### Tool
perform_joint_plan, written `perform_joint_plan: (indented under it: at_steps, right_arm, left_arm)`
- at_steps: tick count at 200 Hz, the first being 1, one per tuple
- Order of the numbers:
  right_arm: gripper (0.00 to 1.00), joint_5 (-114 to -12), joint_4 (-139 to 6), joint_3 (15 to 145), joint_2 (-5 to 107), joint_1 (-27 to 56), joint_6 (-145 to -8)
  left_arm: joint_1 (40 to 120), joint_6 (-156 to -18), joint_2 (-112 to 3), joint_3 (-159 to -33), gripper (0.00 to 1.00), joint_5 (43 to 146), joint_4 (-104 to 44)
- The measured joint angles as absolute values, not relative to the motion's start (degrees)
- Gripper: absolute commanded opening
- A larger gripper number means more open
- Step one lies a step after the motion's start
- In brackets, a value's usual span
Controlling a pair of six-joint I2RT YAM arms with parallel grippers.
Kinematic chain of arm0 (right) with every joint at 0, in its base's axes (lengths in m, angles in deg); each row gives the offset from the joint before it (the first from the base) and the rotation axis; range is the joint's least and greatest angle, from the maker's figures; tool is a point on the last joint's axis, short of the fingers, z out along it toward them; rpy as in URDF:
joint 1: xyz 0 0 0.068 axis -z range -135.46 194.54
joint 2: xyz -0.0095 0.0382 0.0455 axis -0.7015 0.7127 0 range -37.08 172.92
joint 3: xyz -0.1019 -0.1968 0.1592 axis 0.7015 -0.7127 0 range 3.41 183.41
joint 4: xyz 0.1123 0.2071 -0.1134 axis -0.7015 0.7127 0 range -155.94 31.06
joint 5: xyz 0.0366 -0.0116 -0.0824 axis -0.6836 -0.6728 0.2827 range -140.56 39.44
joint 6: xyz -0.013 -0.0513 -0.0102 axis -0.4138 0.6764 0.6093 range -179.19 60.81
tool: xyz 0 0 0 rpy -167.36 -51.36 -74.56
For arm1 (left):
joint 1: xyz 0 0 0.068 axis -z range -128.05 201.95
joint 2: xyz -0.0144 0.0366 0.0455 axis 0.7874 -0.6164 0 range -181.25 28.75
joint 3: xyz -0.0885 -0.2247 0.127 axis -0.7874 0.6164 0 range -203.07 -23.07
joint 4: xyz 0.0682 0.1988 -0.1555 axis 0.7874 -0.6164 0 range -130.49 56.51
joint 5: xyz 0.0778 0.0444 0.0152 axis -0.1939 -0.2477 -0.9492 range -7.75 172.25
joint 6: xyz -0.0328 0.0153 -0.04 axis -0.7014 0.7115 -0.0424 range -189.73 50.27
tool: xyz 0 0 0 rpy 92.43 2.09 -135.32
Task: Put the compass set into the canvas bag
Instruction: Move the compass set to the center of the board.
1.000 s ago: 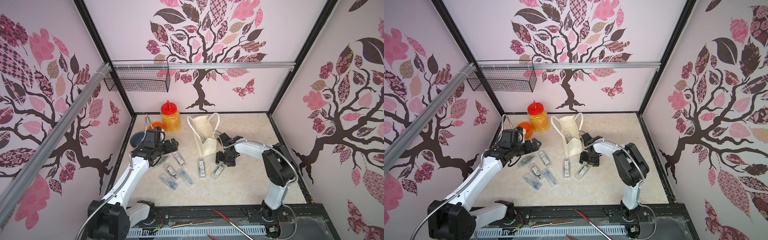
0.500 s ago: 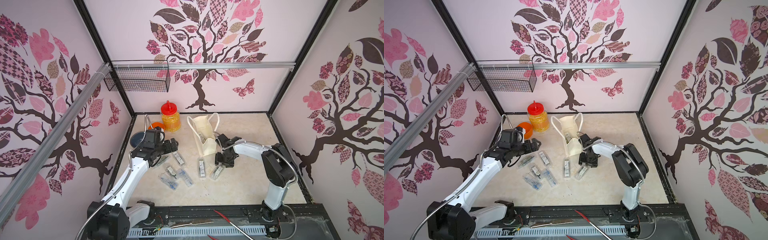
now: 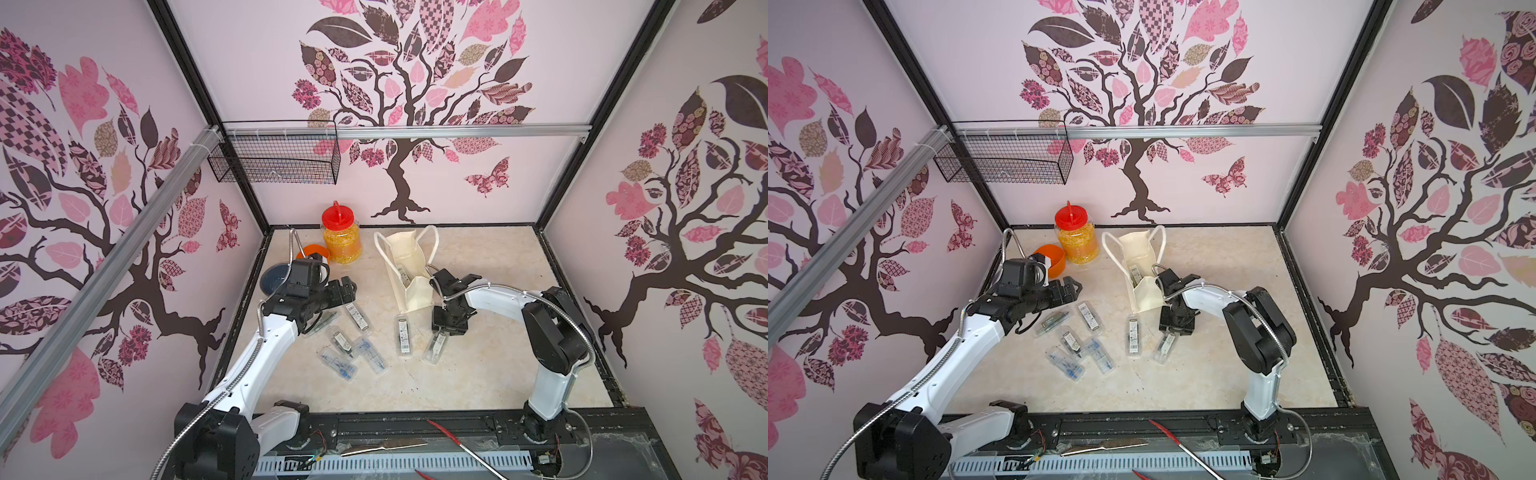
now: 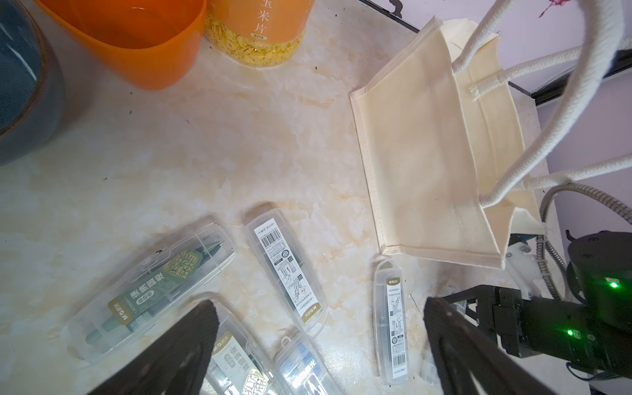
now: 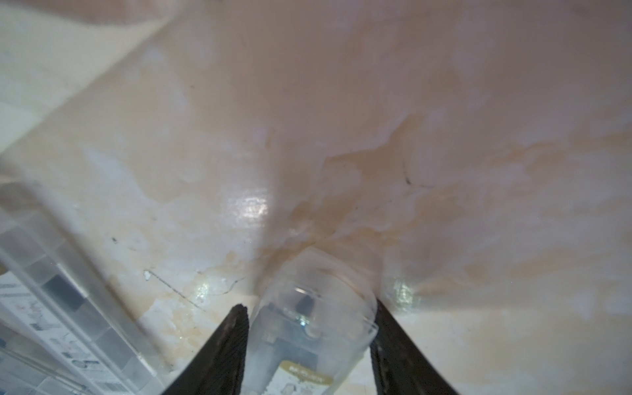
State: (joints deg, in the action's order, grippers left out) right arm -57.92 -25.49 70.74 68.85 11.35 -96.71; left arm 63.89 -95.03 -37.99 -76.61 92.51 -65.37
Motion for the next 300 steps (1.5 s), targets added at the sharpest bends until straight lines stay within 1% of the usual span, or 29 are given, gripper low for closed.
perform_joint_plan:
  at_steps: [38, 73, 125, 177, 206, 277, 287, 291, 296, 300]
  right_arm:
    - [0.51, -57.8, -25.6, 70.7, 68.9, 12.1, -96.4]
    - [0.49, -57.9, -25.8, 70.8, 68.9, 12.8, -95.9]
    - [0.49, -57.9, -25.7, 70.9, 68.9, 13.5, -94.5]
    - [0.5, -56.7, -24.9, 71.8, 69.2, 16.6, -91.5]
    - [0.5, -56.1, -24.0, 74.9, 71.0, 20.0, -88.9]
    - [0.49, -49.9, -22.2, 87.2, 79.1, 24.9, -81.1]
    - [0.5, -49.7, -22.2, 87.8, 79.9, 25.2, -80.5]
    - [0.53, -49.5, -22.3, 88.0, 80.0, 25.2, -80.3]
    - [0.59, -49.2, -22.3, 88.1, 80.0, 25.2, -80.1]
    - [0.61, -49.0, -22.2, 88.2, 80.0, 25.3, -79.7]
  left_arm:
    - [63.9, -95.0, -38.0, -76.6, 0.98, 92.3, -65.4]
    - [63.9, -95.0, -38.0, -76.6, 0.98, 92.1, -65.5]
    - [63.9, -94.9, -38.0, -76.6, 0.98, 91.7, -65.8]
    - [63.9, -94.7, -38.0, -76.6, 0.98, 91.5, -66.1]
    - [63.9, -94.6, -38.3, -76.6, 0.98, 91.3, -66.4]
    - [63.9, -94.5, -38.6, -76.7, 0.98, 90.2, -67.3]
    - [63.9, -94.4, -38.6, -76.7, 0.98, 90.1, -67.5]
    - [63.9, -94.3, -38.6, -76.7, 0.98, 90.0, -67.5]
    - [63.9, -94.3, -38.6, -76.7, 0.98, 90.0, -67.6]
    - [63.9, -94.3, -38.6, -76.7, 0.98, 90.0, -67.7]
